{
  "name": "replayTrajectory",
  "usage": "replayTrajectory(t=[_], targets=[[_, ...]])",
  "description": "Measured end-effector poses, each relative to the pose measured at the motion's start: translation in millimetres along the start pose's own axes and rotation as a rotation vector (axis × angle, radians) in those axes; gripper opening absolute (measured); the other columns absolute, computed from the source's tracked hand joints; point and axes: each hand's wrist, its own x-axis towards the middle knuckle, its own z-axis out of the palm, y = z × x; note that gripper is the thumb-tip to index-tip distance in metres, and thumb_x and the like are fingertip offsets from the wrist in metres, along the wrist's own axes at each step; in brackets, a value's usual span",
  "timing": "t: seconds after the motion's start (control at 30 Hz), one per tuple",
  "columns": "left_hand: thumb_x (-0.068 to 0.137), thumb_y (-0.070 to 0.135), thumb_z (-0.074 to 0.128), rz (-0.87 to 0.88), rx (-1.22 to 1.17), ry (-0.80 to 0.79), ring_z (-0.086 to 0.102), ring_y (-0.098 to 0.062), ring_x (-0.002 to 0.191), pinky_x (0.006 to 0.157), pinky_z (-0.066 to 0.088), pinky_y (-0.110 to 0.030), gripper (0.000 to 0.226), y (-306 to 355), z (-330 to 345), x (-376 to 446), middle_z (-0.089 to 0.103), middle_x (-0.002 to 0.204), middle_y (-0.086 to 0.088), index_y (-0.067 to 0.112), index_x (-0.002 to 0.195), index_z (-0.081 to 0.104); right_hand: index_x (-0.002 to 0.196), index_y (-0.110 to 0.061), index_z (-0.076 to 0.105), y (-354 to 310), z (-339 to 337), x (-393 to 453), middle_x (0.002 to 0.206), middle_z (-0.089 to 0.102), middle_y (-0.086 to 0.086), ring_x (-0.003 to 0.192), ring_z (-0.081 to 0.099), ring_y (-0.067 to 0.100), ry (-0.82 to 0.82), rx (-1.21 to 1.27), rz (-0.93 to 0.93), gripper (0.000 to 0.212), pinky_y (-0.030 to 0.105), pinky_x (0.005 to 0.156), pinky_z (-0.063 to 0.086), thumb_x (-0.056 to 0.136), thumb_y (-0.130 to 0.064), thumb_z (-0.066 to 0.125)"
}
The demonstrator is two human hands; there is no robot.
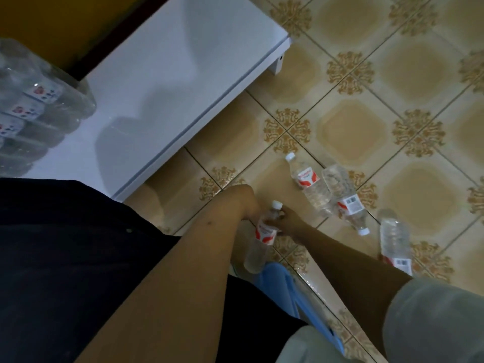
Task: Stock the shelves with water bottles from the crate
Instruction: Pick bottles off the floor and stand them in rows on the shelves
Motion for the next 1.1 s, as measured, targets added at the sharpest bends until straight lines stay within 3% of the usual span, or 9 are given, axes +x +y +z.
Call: replayTrajectory(t=[0.1,0.23,0.4,0.53,0.67,0.73,0.8,0.97,1.1], targets=[[0.100,0.029,0.048,0.023,-0.023,0.037,0.056,-0.027,0.115,0.086,0.043,-0.032,0.037,1,-1,0,0.058,0.130,-0.013,0.007,0.127,0.059,0.109,-0.025,0.058,-7,-12,-27,0.116,0.063,0.006,0.105,0.064,0.021,-0.005,0.056,-0.154,0.023,0.034,0.082,0.056,0.088,-0.020,0.069],[0.096,0.039,0.056,0.069,-0.051,0.005,0.051,-0.027,0.123,0.098,0.043,-0.034,0.051,5,-4,-11,0.051,0.140,-0.012,0.009,0.136,0.051,0.115,-0.019,0.060,-34,-38,-63,0.115,0.067,0.005,0.106,0.066,0.020,0.045,0.167,-0.256,0.028,0.031,0.077,0.057,0.089,-0.014,0.068],[0.073,0.045,0.080,0.202,-0.170,-0.027,0.051,-0.025,0.125,0.101,0.045,-0.035,0.091,7,1,-31,0.045,0.146,-0.005,0.024,0.148,0.033,0.126,-0.013,0.057,-95,-73,-132,0.120,0.069,0.007,0.110,0.066,0.028,0.067,0.308,-0.406,0.035,0.036,0.080,0.058,0.092,-0.017,0.062],[0.064,0.030,0.089,0.404,-0.438,0.204,0.062,-0.014,0.105,0.084,0.051,-0.028,0.075,20,-17,-62,0.063,0.118,0.008,0.026,0.128,0.050,0.129,-0.012,0.056,-153,-87,-198,0.122,0.068,0.009,0.111,0.066,0.029,0.016,0.340,-0.573,0.052,0.042,0.085,0.057,0.081,-0.027,0.067],[0.066,0.025,0.089,0.553,-0.620,0.350,0.062,-0.007,0.105,0.087,0.053,-0.026,0.067,28,-54,-120,0.063,0.113,0.014,0.031,0.121,0.052,0.132,-0.014,0.055,-212,-85,-255,0.122,0.068,0.005,0.112,0.065,0.024,0.034,0.257,-0.738,0.064,0.038,0.086,0.056,0.072,-0.030,0.071],[0.065,0.026,0.090,0.593,-0.659,0.461,0.060,0.005,0.092,0.074,0.049,-0.013,0.065,25,-69,-151,0.061,0.104,0.021,0.032,0.117,0.051,0.129,-0.018,0.057,-242,-72,-288,0.117,0.070,-0.001,0.109,0.066,0.019,0.041,0.148,-0.837,0.058,0.032,0.084,0.056,0.075,-0.034,0.069],[0.064,0.031,0.090,0.617,-0.677,0.594,0.058,0.008,0.085,0.065,0.044,-0.010,0.061,18,-82,-183,0.063,0.101,0.020,0.031,0.113,0.054,0.125,-0.022,0.057,-271,-53,-320,0.112,0.072,-0.007,0.106,0.068,0.015,0.043,0.025,-0.943,0.045,0.028,0.081,0.056,0.082,-0.033,0.065],[0.063,0.035,0.091,0.655,-0.809,0.888,0.060,0.009,0.087,0.068,0.046,-0.011,0.065,-18,-113,-280,0.065,0.101,0.019,0.030,0.117,0.056,0.140,-0.016,0.046,-340,10,-392,0.125,0.067,0.002,0.112,0.066,0.017,-0.026,-0.194,-1.182,0.060,0.032,0.093,0.054,0.085,-0.027,0.068],[0.060,0.038,0.092,0.650,-0.877,1.157,0.066,0.002,0.089,0.075,0.054,-0.018,0.064,-57,-137,-356,0.069,0.103,0.015,0.030,0.114,0.059,0.137,-0.024,0.049,-389,75,-443,0.126,0.066,-0.003,0.108,0.067,0.014,-0.092,-0.299,-1.350,0.051,0.037,0.094,0.054,0.089,-0.028,0.067]])
